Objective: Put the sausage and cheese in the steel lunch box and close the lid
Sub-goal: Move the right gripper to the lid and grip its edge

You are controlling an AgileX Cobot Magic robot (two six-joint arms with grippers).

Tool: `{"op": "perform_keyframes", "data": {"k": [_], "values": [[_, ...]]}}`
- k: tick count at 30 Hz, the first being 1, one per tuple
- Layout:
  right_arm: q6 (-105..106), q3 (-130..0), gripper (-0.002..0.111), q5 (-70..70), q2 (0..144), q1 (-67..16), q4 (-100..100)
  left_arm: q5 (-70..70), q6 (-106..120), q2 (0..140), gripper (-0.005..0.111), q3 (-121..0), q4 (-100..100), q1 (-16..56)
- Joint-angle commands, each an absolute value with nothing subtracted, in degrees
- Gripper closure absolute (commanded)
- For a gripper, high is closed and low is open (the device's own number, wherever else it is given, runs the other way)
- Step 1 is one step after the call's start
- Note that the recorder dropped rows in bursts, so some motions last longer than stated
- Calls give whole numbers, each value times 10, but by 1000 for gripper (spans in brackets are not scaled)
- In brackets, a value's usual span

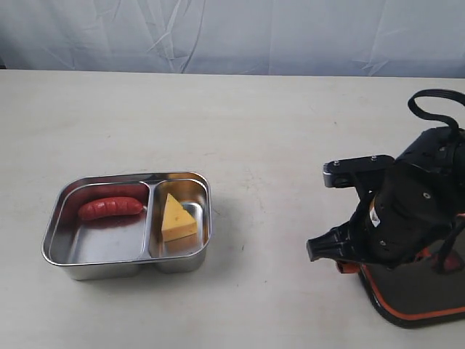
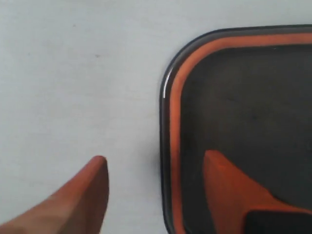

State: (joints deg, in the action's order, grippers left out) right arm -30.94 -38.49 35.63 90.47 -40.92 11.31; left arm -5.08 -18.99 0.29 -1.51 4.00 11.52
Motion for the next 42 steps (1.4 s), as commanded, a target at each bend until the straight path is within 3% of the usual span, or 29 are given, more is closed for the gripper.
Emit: {"op": "perform_keyframes", "data": {"k": [1,3,5,10,22,25,28,35,42], "values": [[-319,-378,68,362,905,-407,148,-47,-188,0,107,-14,42,115],[-319,-371,79,353,905,-407,148,-47,-188,0,107,-14,42,115],[-319,-359,81,333,906,-407,149,-47,-188,0,107,-14,42,115],[-331,-339,65,311,906,-407,149,-47,-188,0,107,-14,42,115],[-331,-339,67,289,957,-407,149,-47,-188,0,107,-14,42,115],[-331,-339,81,289,972,-407,149,-47,-188,0,107,-14,42,115],[-331,-339,109,289,975,-407,149,-47,-188,0,107,-14,42,115],[-332,-339,108,327,962,-407,134,-47,-188,0,107,-14,42,115],[-329,-339,108,359,850,-415,129,-47,-188,0,107,-14,42,115]]}}
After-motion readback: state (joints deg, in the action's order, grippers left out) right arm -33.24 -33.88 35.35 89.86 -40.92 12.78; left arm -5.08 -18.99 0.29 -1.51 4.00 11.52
